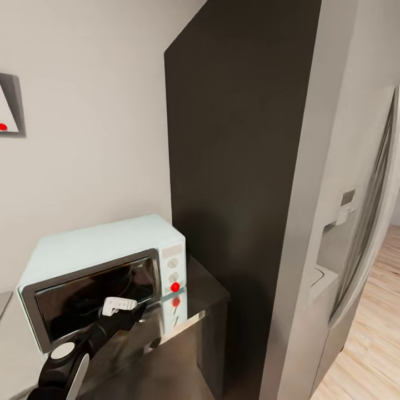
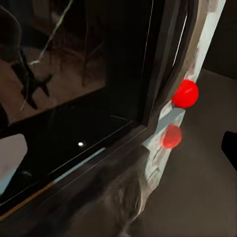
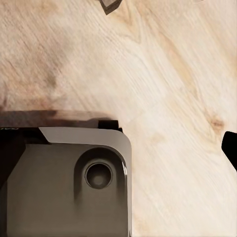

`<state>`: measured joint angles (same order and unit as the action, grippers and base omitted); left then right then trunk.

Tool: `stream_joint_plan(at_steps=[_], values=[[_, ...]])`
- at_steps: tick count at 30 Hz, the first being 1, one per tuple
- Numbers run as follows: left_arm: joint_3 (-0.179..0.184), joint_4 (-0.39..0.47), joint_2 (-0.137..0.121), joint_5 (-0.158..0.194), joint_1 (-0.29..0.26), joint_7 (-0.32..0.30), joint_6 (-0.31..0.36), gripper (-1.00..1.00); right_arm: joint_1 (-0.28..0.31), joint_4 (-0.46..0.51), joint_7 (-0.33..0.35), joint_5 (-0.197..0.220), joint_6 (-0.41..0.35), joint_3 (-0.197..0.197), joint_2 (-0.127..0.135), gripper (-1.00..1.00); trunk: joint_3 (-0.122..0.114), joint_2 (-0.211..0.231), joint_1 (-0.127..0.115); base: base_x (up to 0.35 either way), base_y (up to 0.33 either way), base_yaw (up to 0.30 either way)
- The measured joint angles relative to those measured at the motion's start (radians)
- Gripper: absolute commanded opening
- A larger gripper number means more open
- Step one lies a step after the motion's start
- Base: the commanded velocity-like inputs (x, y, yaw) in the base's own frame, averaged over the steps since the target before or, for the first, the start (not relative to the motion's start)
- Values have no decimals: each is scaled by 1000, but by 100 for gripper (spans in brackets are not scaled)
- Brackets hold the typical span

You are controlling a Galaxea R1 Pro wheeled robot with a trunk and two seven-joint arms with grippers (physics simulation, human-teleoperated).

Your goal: In the kitchen, take the popcorn bag from the countertop, put it into the microwave, and heat it until the popcorn is cooked so the cooked popcorn ends up inside the bag.

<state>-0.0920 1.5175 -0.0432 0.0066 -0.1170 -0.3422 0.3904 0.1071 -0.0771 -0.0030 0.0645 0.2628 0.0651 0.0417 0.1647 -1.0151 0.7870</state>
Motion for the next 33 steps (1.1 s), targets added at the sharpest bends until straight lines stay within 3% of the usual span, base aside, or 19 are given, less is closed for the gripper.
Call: stream_joint_plan(at_steps=[8, 18, 23, 26, 33], values=[[1, -2, 0, 3, 1, -7, 1, 100, 0, 0, 0, 0, 0, 0, 0, 100, 0, 0, 0, 23, 0, 0], [-1, -2, 0, 1, 0, 0, -8, 100, 0, 0, 0, 0, -1, 0, 0, 100, 0, 0, 1, -308, 0, 0], [-2, -3, -1, 0, 1, 1, -66, 100, 0, 0, 0, 0, -1, 0, 0, 100, 0, 0, 1, -339, 0, 0], [-38, -2, -1, 0, 1, 1, -112, 100, 0, 0, -1, 0, -1, 0, 0, 100, 0, 0, 1, -340, 0, 0], [-56, 2, 0, 0, 1, 1, -119, 100, 0, 0, -1, 0, 0, 0, -1, 100, 0, 0, 1, -340, 0, 0]])
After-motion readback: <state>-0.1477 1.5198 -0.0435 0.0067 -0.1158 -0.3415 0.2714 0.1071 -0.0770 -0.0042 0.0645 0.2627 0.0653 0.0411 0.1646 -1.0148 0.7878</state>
